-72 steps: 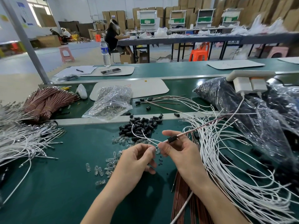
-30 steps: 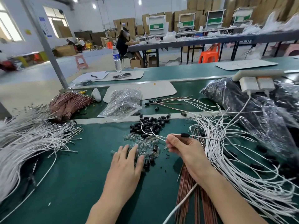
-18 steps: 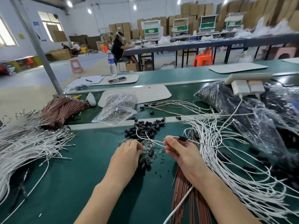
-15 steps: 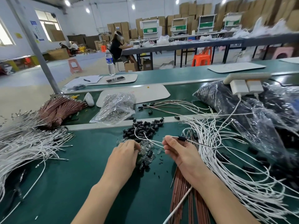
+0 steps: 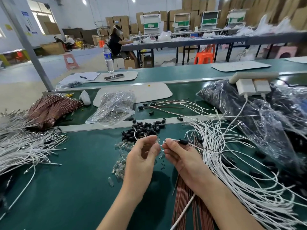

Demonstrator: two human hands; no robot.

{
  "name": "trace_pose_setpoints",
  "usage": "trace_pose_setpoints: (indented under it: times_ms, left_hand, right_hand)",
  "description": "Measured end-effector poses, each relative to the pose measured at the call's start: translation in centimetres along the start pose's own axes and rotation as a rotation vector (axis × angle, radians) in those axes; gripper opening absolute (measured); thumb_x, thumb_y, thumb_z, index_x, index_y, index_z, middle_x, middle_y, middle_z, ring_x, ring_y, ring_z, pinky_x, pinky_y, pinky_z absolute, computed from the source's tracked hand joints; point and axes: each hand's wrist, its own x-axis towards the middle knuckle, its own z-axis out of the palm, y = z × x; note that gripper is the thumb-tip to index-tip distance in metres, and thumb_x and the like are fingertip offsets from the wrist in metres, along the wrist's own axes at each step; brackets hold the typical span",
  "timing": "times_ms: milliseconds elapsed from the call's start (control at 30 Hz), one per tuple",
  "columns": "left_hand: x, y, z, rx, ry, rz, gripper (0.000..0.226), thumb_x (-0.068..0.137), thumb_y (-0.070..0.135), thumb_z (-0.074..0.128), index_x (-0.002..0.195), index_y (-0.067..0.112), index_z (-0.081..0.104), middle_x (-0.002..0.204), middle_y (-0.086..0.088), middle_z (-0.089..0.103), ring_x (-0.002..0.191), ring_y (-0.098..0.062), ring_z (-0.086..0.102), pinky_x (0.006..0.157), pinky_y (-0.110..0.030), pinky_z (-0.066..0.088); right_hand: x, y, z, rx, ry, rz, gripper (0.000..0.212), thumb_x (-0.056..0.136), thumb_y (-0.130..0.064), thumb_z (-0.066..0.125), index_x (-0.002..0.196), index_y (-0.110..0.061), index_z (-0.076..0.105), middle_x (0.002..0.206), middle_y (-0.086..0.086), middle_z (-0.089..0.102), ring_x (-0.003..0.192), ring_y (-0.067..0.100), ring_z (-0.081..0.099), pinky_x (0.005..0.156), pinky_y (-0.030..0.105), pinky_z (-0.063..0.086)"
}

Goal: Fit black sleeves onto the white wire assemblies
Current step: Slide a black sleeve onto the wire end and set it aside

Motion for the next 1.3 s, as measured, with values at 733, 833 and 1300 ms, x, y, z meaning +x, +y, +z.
trace_pose_setpoints:
  times_ms: [733, 833, 1300]
  left_hand:
    - [-0.1, -1.0, -0.5, -0.039, -0.059, 0.053, 0.02, 0.09, 0.023, 0.069, 0.108, 0.027, 0.073, 0.1, 0.006, 0.076, 0.097, -0.015, 0.073, 0.085, -0.026, 0.058]
    - [-0.1, -1.1, -0.6, -0.026, -0.054, 0.066, 0.021, 0.09, 0.015, 0.07, 0.108, 0.024, 0.074, 0.099, 0.004, 0.077, 0.096, -0.015, 0.074, 0.084, -0.025, 0.058]
    - [0.1, -1.7, -0.6, 0.038, -0.019, 0.113, 0.024, 0.09, 0.006, 0.073, 0.107, 0.022, 0.074, 0.094, 0.012, 0.077, 0.088, -0.007, 0.074, 0.079, -0.017, 0.057]
  right_hand:
    - [0.4, 0.6, -0.2, -0.066, -0.017, -0.039, 0.019, 0.071, -0.027, 0.079, 0.084, -0.013, 0.082, 0.081, 0.007, 0.075, 0.073, 0.011, 0.07, 0.068, 0.018, 0.056]
    - [0.3, 0.7, -0.2, -0.095, -0.01, -0.06, 0.021, 0.069, -0.03, 0.08, 0.084, -0.015, 0.083, 0.081, 0.006, 0.076, 0.073, 0.01, 0.071, 0.068, 0.018, 0.056]
    - [0.3, 1.1, -0.1, -0.122, -0.06, -0.061, 0.026, 0.069, -0.033, 0.082, 0.086, -0.013, 0.082, 0.084, 0.006, 0.076, 0.074, 0.01, 0.07, 0.069, 0.018, 0.056]
